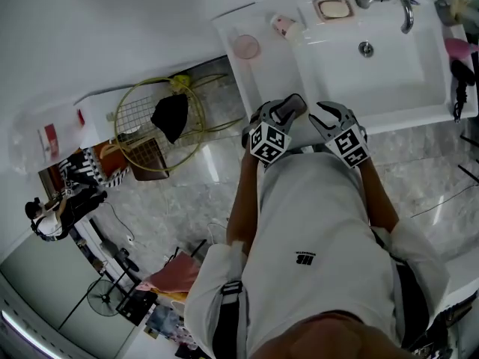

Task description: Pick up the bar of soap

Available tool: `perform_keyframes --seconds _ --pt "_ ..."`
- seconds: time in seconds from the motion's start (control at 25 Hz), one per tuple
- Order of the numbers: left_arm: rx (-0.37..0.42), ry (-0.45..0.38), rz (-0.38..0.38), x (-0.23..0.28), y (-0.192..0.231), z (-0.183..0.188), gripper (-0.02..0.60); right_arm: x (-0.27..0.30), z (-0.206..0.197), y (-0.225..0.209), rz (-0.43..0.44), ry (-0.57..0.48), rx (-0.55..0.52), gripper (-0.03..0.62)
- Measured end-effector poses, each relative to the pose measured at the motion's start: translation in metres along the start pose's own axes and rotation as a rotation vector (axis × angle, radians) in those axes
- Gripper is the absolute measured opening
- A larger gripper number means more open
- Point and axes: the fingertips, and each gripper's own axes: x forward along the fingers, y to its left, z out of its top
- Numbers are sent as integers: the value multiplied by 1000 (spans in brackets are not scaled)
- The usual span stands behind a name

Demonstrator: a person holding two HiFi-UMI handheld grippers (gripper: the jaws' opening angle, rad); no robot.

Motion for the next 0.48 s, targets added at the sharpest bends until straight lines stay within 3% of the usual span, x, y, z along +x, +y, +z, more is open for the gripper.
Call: perform_keyframes --seconds 0.48 --pt "76 36 -66 16 -6 -12 157 1 -7 16 -95 2 74 161"
